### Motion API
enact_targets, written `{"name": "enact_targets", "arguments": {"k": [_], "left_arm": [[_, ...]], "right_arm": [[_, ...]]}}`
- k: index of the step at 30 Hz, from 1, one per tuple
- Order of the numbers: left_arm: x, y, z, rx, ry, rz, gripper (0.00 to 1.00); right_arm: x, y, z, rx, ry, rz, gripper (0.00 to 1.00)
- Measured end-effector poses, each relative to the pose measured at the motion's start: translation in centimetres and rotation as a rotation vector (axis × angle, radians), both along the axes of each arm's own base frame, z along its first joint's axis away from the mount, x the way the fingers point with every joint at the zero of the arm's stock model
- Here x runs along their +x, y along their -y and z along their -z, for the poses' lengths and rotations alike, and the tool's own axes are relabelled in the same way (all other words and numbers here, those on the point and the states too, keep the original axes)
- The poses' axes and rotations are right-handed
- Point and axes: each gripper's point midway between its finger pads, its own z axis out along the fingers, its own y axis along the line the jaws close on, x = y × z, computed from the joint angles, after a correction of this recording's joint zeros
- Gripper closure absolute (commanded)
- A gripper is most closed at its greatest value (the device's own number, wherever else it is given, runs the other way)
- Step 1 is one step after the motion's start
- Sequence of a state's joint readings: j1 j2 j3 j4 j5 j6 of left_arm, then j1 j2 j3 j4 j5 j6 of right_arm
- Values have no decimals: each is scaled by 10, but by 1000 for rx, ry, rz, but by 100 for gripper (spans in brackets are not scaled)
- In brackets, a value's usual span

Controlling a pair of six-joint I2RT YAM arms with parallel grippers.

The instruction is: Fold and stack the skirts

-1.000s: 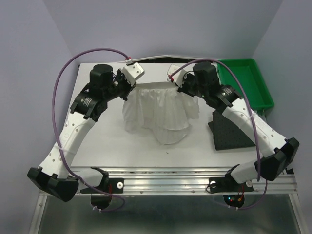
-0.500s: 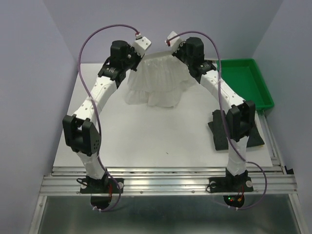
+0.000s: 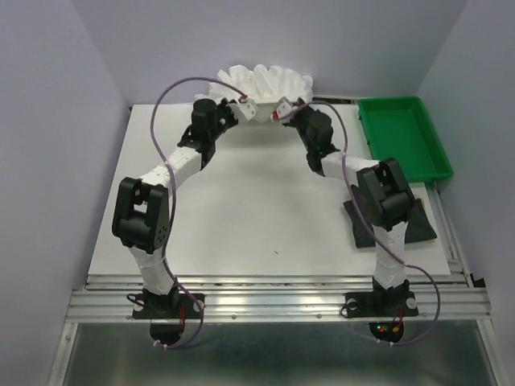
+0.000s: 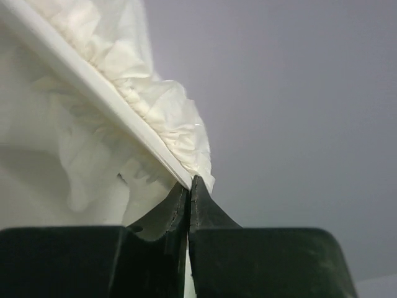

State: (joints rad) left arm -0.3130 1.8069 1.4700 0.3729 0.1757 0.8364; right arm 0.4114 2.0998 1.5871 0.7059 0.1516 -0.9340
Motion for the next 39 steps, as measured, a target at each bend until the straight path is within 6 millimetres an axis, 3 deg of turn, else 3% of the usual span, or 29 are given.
{"name": "enact_targets", "arguments": {"k": [2, 3, 4, 6, 7, 8, 10, 11, 14, 17, 19, 23, 29, 31, 32, 35, 39], "left_arm": [[-13, -1, 58, 106, -43, 13, 100], [-30, -4, 111, 186, -118, 29, 100], [-43, 0, 140, 230, -166, 51, 100], [-78, -4, 203, 331, -247, 94, 100], [-83, -4, 210, 347, -257, 104, 100], [-99, -5, 231, 378, -291, 123, 100], [-118, -12, 247, 408, -319, 123, 100], [-123, -15, 245, 410, -313, 117, 100], [-133, -21, 213, 383, -243, 100, 100], [-142, -23, 177, 346, -166, 92, 100], [-151, -23, 163, 329, -142, 100, 100], [-178, -26, 172, 344, -201, 132, 100], [-233, -27, 207, 384, -305, 200, 97], [-251, -25, 217, 397, -328, 228, 91], [-259, -25, 221, 404, -342, 239, 82], [-280, -26, 230, 421, -386, 268, 62], [-299, -22, 225, 413, -405, 314, 53]], "right_arm": [[-20, 0, 69, -111, -47, -25, 99], [-34, 0, 109, -164, -92, -46, 99], [-44, -1, 135, -208, -121, -62, 99], [-88, -2, 220, -347, -227, -135, 99], [-110, -4, 251, -400, -280, -175, 99], [-121, -7, 258, -436, -273, -197, 99], [-146, -13, 257, -457, -245, -233, 99], [-155, -16, 253, -460, -236, -249, 99], [-181, -21, 239, -469, -199, -288, 99], [-196, -24, 220, -461, -153, -307, 99], [-203, -27, 206, -448, -121, -315, 99], [-215, -33, 184, -429, -112, -325, 99], [-240, -40, 187, -448, -268, -377, 89], [-253, -43, 187, -459, -309, -402, 78], [-261, -46, 187, -469, -328, -421, 74], [-284, -51, 191, -494, -373, -465, 42], [-327, -50, 203, -552, -448, -545, 12]]}}
